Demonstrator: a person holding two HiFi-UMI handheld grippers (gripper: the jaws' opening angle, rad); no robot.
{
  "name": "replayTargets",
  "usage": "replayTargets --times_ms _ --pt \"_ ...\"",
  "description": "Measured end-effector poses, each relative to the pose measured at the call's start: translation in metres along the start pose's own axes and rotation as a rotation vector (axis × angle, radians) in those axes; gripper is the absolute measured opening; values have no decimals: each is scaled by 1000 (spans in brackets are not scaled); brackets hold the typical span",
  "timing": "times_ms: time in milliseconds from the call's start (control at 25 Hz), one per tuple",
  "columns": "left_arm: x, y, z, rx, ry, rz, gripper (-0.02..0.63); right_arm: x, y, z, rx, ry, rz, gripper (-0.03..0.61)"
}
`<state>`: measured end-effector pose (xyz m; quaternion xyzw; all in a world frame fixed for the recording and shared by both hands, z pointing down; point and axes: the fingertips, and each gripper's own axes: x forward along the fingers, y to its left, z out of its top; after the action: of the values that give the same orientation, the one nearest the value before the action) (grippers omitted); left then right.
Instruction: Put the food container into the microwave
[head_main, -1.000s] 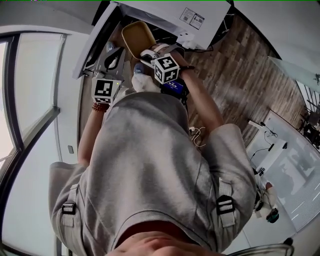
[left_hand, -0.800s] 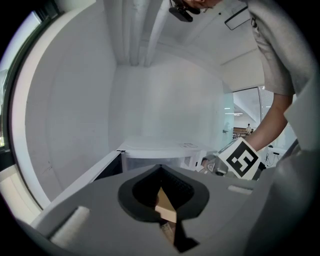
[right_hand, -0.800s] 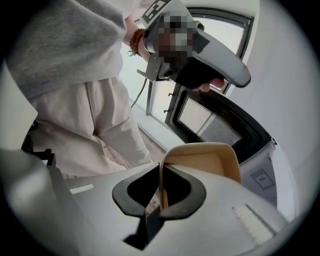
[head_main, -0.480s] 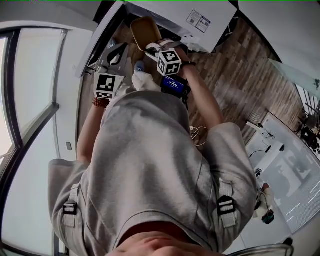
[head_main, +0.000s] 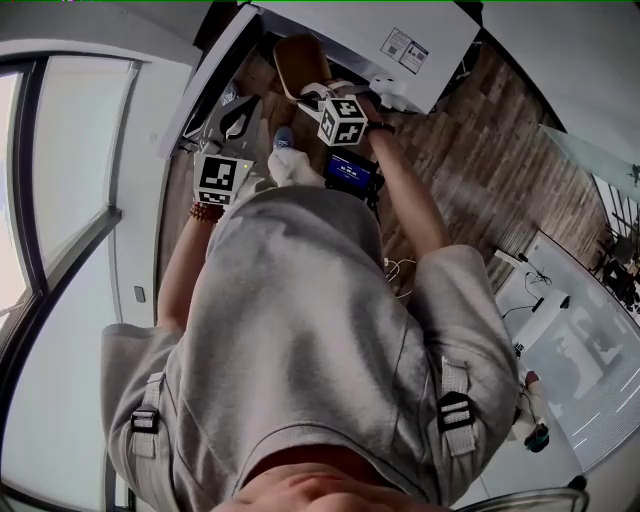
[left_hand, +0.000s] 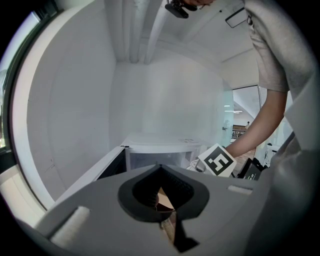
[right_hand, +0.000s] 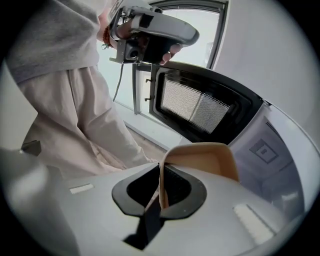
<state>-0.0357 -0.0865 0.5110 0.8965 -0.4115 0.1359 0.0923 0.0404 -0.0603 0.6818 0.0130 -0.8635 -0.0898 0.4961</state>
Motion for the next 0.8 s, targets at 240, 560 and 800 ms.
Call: replayTargets --times_ms 240,560,800 --pt "-1 -5 -3 7 4 -14 -2 6 -12 -4 20 18 -22 38" --pt "-2 -14 1 19 4 -36 -2 9 -39 -10 81 46 -112 38" --pt "0 -14 3 20 8 -35 -2 13 -58 -13 141 45 -155 38"
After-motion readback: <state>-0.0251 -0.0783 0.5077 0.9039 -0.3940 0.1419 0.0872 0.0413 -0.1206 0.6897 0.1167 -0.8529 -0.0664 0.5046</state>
